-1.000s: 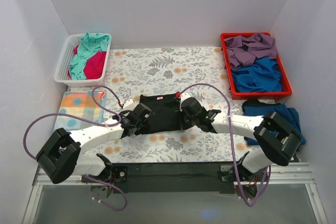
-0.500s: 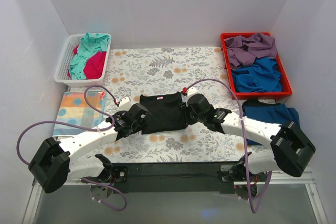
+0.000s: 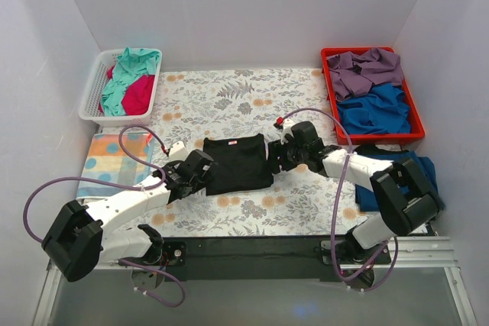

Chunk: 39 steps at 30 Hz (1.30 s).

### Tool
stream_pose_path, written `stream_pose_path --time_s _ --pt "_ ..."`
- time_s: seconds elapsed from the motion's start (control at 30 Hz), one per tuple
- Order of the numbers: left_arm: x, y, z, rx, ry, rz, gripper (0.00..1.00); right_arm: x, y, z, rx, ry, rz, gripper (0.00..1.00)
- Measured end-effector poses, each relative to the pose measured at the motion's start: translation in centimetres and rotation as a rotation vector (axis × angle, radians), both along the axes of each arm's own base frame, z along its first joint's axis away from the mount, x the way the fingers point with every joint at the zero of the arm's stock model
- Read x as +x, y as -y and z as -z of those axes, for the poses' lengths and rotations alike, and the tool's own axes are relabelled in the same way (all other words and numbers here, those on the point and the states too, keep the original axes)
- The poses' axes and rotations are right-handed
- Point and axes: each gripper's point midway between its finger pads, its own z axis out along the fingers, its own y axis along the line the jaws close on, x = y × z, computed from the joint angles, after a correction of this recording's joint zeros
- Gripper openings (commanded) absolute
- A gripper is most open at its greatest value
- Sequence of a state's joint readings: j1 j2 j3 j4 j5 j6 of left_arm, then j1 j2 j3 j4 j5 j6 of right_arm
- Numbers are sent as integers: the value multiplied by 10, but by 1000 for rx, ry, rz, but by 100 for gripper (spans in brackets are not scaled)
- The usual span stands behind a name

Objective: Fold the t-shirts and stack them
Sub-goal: Put the neatly folded tshirt into the corner of the board with the right arm

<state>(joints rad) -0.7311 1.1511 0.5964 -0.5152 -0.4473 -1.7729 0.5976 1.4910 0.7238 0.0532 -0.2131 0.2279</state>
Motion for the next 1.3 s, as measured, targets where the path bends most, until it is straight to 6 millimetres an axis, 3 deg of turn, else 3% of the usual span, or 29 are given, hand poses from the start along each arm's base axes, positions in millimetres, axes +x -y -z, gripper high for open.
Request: stream_pose_path --time_s 0.23,0.4,0.8,1.0,1.1,1.13,1.3 --pt "1 -12 6 11 -14 -41 57 13 -6 4 147 -55 -47 72" --pt "4 -19 7 13 -14 -66 58 8 -19 14 216 -110 -101 72" --pt "6 -32 14 -1 -30 -109 58 2 -41 15 352 -152 -196 61" --pt "7 -31 13 -8 -26 -101 58 -2 -49 20 394 -195 -241 42" --pt "8 -32 11 -11 -21 -100 58 -4 -49 24 398 -211 -249 22" --pt "8 -32 10 -13 -18 -101 58 -5 -49 26 396 -221 -249 4" --pt "9 -33 8 -17 -9 -102 58 -10 -48 32 393 -258 -243 1"
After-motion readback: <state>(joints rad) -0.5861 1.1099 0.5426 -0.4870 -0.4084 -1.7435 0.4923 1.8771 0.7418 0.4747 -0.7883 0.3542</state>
